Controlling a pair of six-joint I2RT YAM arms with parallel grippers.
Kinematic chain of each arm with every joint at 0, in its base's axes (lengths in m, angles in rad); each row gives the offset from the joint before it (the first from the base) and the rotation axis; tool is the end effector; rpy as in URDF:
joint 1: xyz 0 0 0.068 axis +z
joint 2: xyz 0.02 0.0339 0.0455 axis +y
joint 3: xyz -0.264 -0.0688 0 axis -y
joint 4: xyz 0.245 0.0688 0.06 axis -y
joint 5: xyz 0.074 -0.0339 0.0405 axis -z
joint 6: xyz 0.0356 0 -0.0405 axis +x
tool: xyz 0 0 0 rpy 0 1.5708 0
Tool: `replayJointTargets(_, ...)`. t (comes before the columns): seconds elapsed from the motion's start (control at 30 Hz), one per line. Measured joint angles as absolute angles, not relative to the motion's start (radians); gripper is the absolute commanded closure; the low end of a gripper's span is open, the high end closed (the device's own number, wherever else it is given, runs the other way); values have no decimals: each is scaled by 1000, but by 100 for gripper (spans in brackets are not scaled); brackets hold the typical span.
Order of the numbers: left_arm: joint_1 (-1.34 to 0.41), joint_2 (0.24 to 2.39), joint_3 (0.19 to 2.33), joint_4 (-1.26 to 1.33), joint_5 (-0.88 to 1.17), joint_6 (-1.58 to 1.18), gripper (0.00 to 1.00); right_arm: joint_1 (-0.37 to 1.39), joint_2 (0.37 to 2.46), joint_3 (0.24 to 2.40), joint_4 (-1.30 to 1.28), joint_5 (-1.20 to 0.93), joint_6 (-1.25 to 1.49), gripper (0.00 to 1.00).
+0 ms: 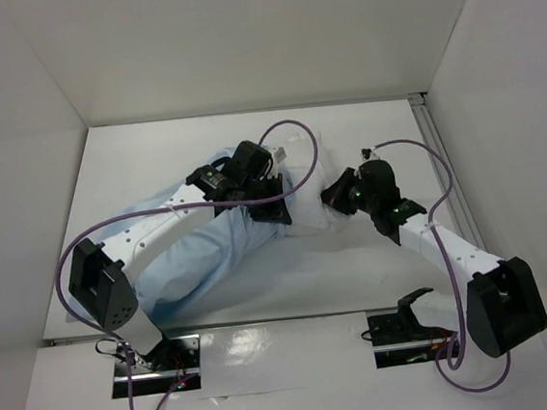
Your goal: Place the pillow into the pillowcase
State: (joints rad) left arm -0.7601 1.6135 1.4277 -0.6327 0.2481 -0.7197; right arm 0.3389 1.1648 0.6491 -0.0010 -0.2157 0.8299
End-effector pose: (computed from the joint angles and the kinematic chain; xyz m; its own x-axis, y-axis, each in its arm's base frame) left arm 0.2529 -0.2525 0.3117 -0.9184 -0.0086 -0.3957 0.2449 0.7730 -0.5852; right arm 0.2361 0.0913 0.2337 -0.6836 0.5233 -0.5088 0.0061 0.7012 0.7129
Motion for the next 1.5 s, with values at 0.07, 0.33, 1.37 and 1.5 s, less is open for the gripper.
replayJointTargets(0.07,-750,1634,1512,-685,238,-699,100,339,1137,649,14,-191,862,100)
replayJointTargets(0.33,-687,1831,1932,-856,229,-616,100,339,1021,673,-5,-56,899,100)
replayJointTargets(1.37,-679,1439,1256,-622,229,-606,100,139,968,789,-526,-285,603,10)
replayJointTargets(1.5,-680,1439,1256,-618,231,-606,100,-38,1000,696,-434,-488,619,15)
